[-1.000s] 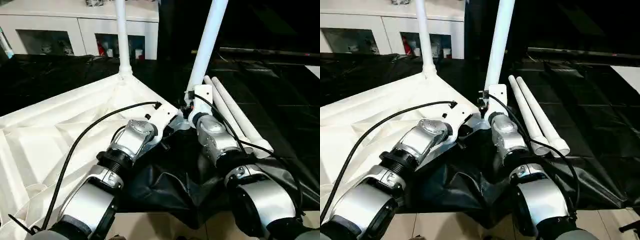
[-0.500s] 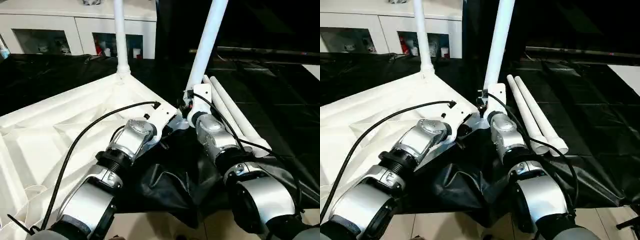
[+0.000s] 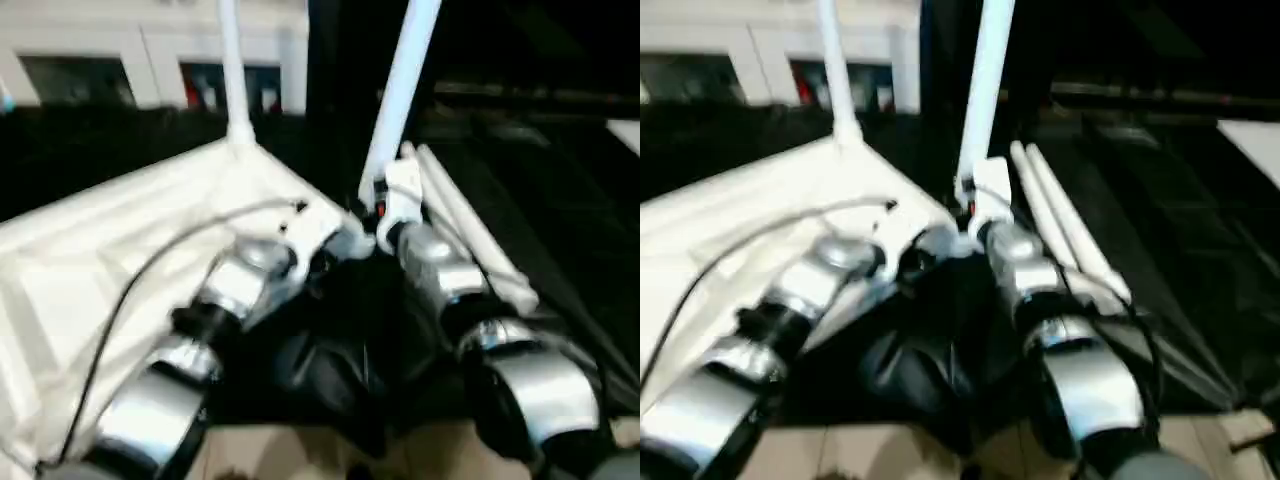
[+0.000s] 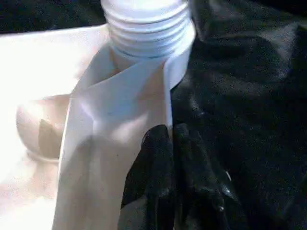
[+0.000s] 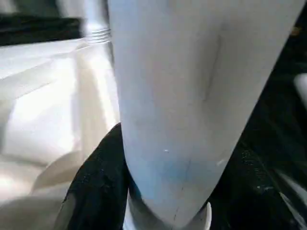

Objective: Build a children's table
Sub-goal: Insert table leg to table base

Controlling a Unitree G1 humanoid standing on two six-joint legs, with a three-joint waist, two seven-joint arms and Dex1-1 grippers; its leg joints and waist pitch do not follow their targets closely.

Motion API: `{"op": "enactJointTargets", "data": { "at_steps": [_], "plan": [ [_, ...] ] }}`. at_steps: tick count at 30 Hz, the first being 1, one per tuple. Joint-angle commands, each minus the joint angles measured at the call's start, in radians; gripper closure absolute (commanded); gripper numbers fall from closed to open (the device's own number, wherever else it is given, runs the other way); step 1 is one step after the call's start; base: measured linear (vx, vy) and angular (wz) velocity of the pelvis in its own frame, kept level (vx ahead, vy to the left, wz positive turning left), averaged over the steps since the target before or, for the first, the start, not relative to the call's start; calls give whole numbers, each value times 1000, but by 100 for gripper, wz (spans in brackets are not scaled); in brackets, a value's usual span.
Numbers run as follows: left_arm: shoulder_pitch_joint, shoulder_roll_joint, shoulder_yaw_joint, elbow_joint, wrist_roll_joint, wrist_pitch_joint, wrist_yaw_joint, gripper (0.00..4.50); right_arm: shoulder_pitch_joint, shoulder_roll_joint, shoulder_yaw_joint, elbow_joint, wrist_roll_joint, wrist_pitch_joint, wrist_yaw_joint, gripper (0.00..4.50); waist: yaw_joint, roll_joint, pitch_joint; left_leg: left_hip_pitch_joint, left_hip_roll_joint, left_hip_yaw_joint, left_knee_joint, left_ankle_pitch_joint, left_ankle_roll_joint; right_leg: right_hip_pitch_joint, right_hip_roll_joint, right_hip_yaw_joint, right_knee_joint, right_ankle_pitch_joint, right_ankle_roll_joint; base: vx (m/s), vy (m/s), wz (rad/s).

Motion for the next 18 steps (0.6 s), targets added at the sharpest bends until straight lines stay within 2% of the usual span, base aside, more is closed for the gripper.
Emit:
{"op": "enactJointTargets", "data": {
  "at_steps": [1, 2, 3, 4, 5, 6, 7, 8, 9, 10, 11, 12, 13, 14, 15, 16, 17, 18],
  "plan": [
    [10, 71, -19, -92, -10, -90, -123, 450, 81, -34, 60, 37, -33, 81, 173, 264, 4, 16, -72, -10, 57, -16, -76, -270, 25, 57, -99, 78, -82, -409, -48, 51, 1, -4],
    [14, 79, -22, -99, -11, -91, -134, 450, 84, -39, 64, 32, -34, 82, 188, 264, 4, 14, -73, -10, 55, -9, -75, -266, 30, 57, -98, 87, -73, -367, -88, 0, 0, 0],
    [22, 96, -27, -116, -14, -94, -159, 450, 92, -52, 73, 20, -35, 85, 222, 264, 4, 13, -73, -9, 53, -7, -74, -259, 32, 57, -99, 89, -69, -356, -105, 0, 0, 0],
    [58, 157, -48, -177, -22, -152, -249, 450, 123, -96, 109, -23, -50, 69, 328, 264, 7, 14, -72, -4, 52, -2, -72, -253, 39, 52, -97, 92, -69, -366, -123, 0, 0, 0],
    [60, 160, -49, -181, -23, -154, -254, 450, 124, -98, 111, -25, -51, 68, 333, 264, 10, 14, -72, -3, 54, -2, -71, -260, 39, 52, -100, 93, -67, -374, -127, 57, -15, 6],
    [90, 206, -59, -234, -33, -180, -317, 450, 156, -136, 137, -75, -53, 51, 425, 264, 7, 11, -72, -6, 55, 1, -71, -251, 42, 53, -98, 100, -60, -364, -134, 77, -21, 6],
    [108, 233, -60, -267, -39, -194, -349, 450, 180, -161, 149, -115, -46, 46, 488, 264, 12, 9, -76, -3, 56, 4, -69, -229, 46, 53, -96, 104, -52, -328, -147, 77, -21, 6],
    [116, 246, -57, -283, -44, -191, -360, 450, 196, -178, 153, -142, -39, 44, 527, 264, 15, 9, -79, 1, 57, 10, -65, -188, 53, 47, -92, 110, -41, -253, -171, 93, -24, 10],
    [120, 254, -54, -292, -47, -188, -366, 450, 206, -189, 155, -158, -36, 43, 551, 264, 15, 5, -79, 2, 55, 11, -63, -169, 54, 47, -87, 113, -33, -215, -186, 103, -29, 18],
    [120, 254, -54, -292, -47, -188, -366, 450, 206, -189, 155, -158, -36, 43, 551, 264, 18, 5, -83, 13, 53, 20, -59, -136, 61, 42, -83, 118, -23, -150, -224, 103, -29, 18],
    [134, 280, -47, -319, -63, -195, -398, 450, 239, -222, 161, -211, -14, 53, 638, 264, 17, 1, -90, 3, 49, 22, -55, -68, 77, 55, -79, 121, -1, -44, -260, 99, -26, 15],
    [141, 294, -44, -332, -75, -204, -420, 450, 254, -236, 165, -234, -6, 56, 679, 264, 18, -1, -93, -5, 47, 21, -51, -30, 91, 63, -79, 121, 9, 9, -271, 83, -15, 6],
    [141, 294, -44, -332, -75, -204, -420, 450, 254, -236, 165, -234, -6, 56, 679, 264, 21, -2, -96, -8, 46, 20, -43, 39, 125, 63, -79, 122, 23, 106, -287, 110, -20, 11],
    [155, 317, -43, -354, -99, -205, -469, 450, 275, -259, 175, -267, 3, 74, 747, 264, 22, 0, -97, -6, 43, 22, -37, 72, 159, 59, -77, 120, 26, 153, -303, 64, -11, 7],
    [161, 328, -43, -363, -111, -209, -497, 450, 280, -267, 180, -275, 5, 79, 772, 264, 24, -1, -99, -4, 44, 22, -35, 83, 170, 59, -76, 119, 30, 167, -309, 0, 0, 0],
    [164, 334, -44, -367, -118, -211, -511, 450, 282, -272, 183, -279, 5, 81, 784, 264, 24, -5, -101, -15, 40, 21, -29, 112, 194, 64, -74, 121, 38, 201, -312, 0, 0, 0],
    [169, 344, -43, -377, -129, -210, -530, 450, 289, -281, 190, -296, 10, 92, 815, 264, 27, -2, -101, -14, 42, 20, -25, 116, 206, 58, -75, 119, 37, 192, -310, 0, 0, 0],
    [170, 347, -42, -380, -132, -208, -536, 450, 291, -285, 192, -302, 12, 96, 826, 264, 28, -1, -99, -16, 44, 19, -26, 106, 207, 60, -76, 118, 36, 171, -307, 0, 0, 0]
  ]
}}
